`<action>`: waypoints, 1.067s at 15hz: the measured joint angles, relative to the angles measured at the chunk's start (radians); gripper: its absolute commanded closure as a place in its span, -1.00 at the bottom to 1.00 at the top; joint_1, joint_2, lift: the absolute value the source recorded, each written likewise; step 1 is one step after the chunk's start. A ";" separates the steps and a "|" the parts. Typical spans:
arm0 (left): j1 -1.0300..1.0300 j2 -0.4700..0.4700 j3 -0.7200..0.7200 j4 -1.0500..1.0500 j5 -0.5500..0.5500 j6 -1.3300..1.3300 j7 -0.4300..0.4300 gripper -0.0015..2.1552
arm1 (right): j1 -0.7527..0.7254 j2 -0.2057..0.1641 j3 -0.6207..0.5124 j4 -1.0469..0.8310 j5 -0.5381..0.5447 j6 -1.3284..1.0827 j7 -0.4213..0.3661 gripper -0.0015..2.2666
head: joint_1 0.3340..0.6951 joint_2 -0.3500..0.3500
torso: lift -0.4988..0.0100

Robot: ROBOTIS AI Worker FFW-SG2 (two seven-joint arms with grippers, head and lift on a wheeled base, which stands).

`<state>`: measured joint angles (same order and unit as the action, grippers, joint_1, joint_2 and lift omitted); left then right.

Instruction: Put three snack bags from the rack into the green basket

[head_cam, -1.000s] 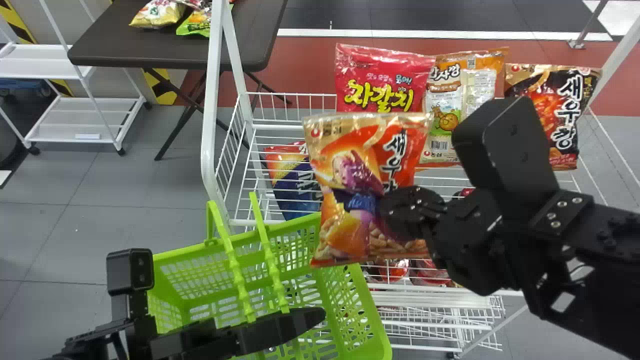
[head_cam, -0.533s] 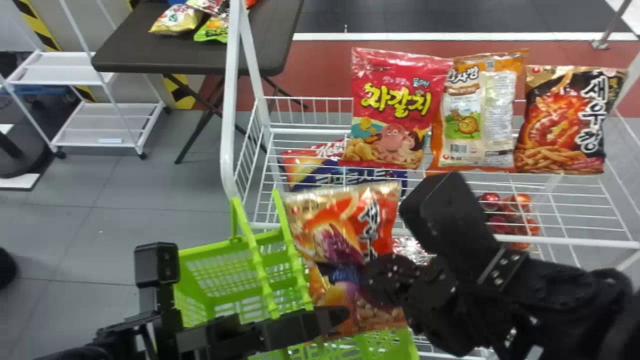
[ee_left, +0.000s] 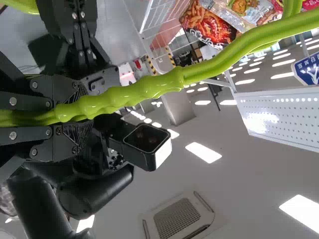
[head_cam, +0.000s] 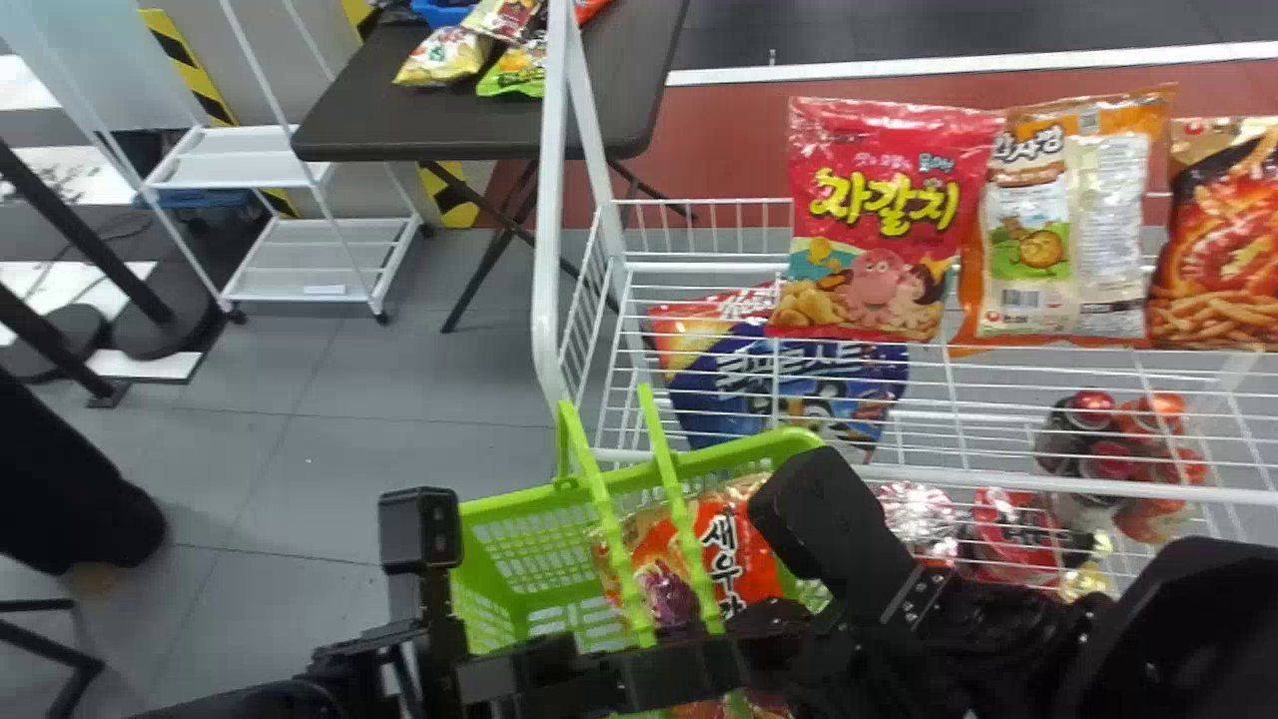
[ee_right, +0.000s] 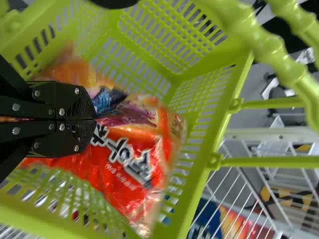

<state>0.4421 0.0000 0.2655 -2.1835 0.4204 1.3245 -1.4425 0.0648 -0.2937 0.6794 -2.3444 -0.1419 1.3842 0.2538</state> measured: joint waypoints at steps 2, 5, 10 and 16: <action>0.002 0.000 0.001 -0.002 0.000 0.000 -0.001 0.99 | -0.002 0.003 0.001 0.000 -0.004 -0.023 -0.002 -1.00 | 1.00 0.80 | 0.96; 0.003 0.000 0.001 -0.002 0.000 0.000 -0.001 0.99 | 0.005 -0.003 -0.066 -0.058 -0.014 -0.004 -0.005 -0.95 | 1.00 0.69 | 0.96; 0.003 0.000 0.001 -0.001 0.000 0.000 -0.002 0.99 | 0.033 -0.016 -0.292 -0.119 -0.076 -0.001 -0.022 -0.95 | 1.00 0.27 | 0.96; 0.004 0.000 -0.001 0.008 -0.002 0.000 -0.004 0.99 | 0.053 -0.035 -0.576 -0.014 -0.077 -0.179 -0.050 -0.95 | 1.00 -0.38 | 0.96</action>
<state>0.4463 0.0000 0.2641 -2.1757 0.4187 1.3247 -1.4466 0.1182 -0.3283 0.1031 -2.3582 -0.2194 1.2055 0.2036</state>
